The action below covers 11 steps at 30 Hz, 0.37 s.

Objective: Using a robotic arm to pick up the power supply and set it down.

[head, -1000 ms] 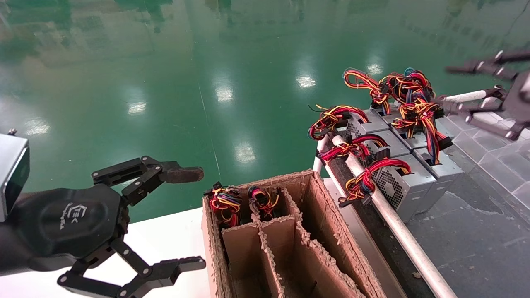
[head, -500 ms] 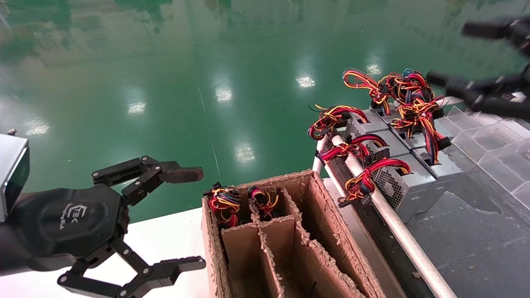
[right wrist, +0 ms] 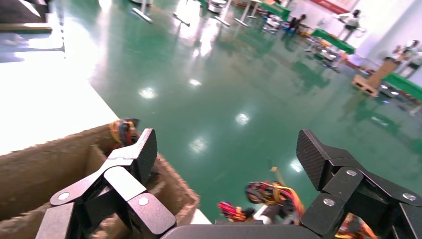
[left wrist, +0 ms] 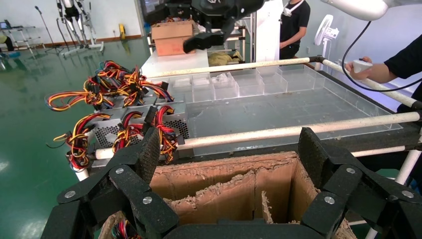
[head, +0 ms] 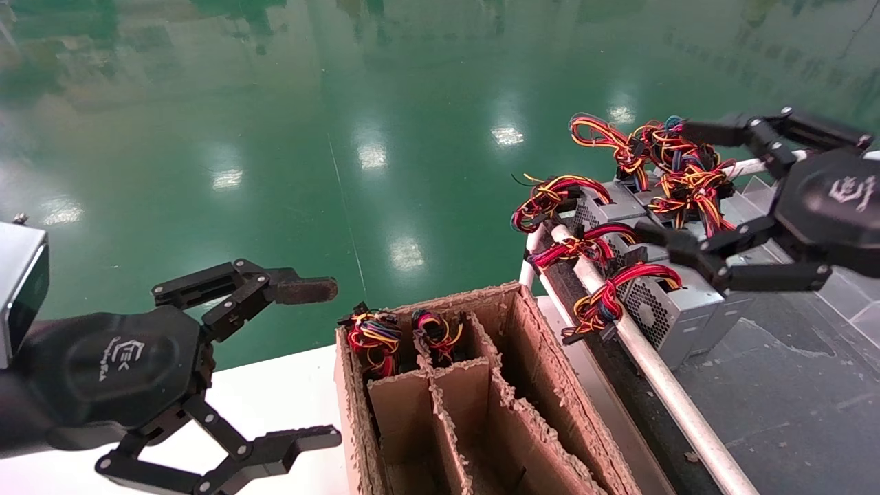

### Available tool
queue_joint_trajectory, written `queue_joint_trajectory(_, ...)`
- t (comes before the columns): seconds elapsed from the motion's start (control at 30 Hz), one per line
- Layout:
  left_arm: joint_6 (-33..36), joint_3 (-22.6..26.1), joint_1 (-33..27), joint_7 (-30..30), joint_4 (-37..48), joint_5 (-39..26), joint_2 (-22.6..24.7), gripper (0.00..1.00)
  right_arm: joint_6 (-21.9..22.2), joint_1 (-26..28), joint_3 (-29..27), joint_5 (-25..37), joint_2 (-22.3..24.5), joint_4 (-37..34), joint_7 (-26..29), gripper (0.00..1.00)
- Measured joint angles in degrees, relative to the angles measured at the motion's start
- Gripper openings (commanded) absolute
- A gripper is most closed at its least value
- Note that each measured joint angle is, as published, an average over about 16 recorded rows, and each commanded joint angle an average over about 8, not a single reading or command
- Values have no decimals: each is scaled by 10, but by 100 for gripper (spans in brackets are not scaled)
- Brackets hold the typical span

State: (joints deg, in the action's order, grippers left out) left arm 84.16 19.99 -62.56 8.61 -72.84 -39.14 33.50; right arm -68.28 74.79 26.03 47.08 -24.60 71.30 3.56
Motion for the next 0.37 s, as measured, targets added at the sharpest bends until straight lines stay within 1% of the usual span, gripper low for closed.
queue_joint_trajectory(0.13, 0, 0, 0, 0, 0, 0, 0, 100, -19, -14, -11, -6, -11, 2, 8, 100)
queue_joint_trajectory(0.37, 0, 0, 0, 0, 0, 0, 0, 100, -35, -27, -20, -10, -21, 5, 14, 100)
